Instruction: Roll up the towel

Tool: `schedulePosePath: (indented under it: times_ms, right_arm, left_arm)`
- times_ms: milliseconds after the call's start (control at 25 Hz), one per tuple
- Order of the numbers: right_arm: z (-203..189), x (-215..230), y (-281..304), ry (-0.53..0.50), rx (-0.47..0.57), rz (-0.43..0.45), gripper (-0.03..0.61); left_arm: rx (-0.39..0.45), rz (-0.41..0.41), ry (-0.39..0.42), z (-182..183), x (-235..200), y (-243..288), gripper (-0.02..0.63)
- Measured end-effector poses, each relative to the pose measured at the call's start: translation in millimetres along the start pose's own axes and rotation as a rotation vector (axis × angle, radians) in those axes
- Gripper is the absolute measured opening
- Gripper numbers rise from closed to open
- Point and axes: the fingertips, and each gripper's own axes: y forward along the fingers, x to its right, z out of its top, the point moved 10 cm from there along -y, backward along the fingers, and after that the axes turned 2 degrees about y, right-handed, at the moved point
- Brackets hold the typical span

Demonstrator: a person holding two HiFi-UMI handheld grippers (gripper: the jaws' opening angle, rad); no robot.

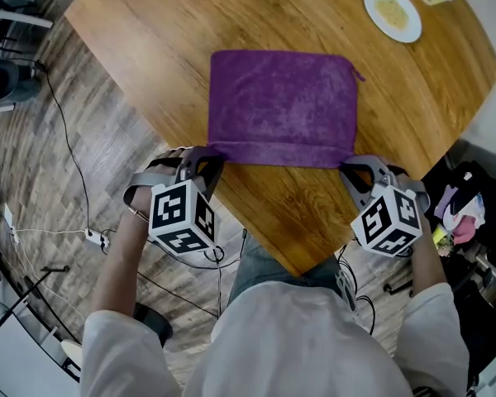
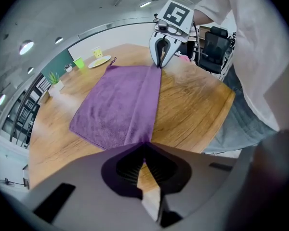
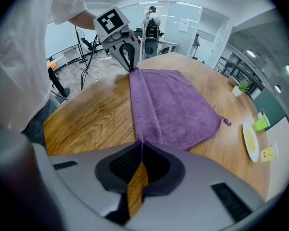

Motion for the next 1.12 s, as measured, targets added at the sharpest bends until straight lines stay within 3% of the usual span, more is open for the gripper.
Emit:
schedulePosePath:
  times_ms: [440,1120]
  right_arm:
    - [-6.9,-30.6,-16.6,0.051,0.013,0.098,0.009]
    - [2.9,32.4,-12.6,0.123,0.044,0.066,0.011]
  left_arm:
    - [0.008,-0.091,-0.072,-4.1,41.5,-17.9,0.015]
    - [0.010,-0.057,-0.128,0.0,-25.5,-9.8,0.017]
